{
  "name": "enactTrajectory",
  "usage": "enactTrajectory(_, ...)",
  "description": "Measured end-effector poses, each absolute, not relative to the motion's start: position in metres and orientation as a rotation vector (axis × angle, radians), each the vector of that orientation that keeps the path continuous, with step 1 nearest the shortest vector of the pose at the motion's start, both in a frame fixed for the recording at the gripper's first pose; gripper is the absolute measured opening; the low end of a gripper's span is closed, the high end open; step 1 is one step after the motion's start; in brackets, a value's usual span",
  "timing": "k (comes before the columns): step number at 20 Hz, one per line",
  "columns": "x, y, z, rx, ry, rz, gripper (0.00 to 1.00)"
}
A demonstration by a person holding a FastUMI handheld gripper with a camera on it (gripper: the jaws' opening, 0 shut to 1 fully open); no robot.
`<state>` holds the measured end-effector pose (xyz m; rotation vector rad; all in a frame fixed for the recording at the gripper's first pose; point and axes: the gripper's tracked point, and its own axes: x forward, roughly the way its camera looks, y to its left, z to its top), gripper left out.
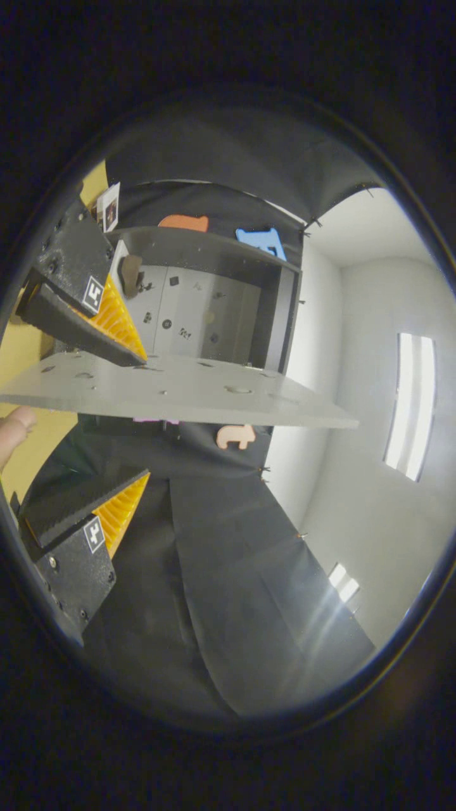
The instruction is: Open the shoe cabinet door, grab the shoes and put them into the shoe cabinet, then close the shoe cabinet door.
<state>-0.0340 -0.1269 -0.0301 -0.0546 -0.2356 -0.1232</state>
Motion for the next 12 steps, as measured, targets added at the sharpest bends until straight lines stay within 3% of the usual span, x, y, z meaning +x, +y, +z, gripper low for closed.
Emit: enactTrajectory(12,0.002,-0.018,-0.089,-0.090,-0.220,-0.020,1.00)
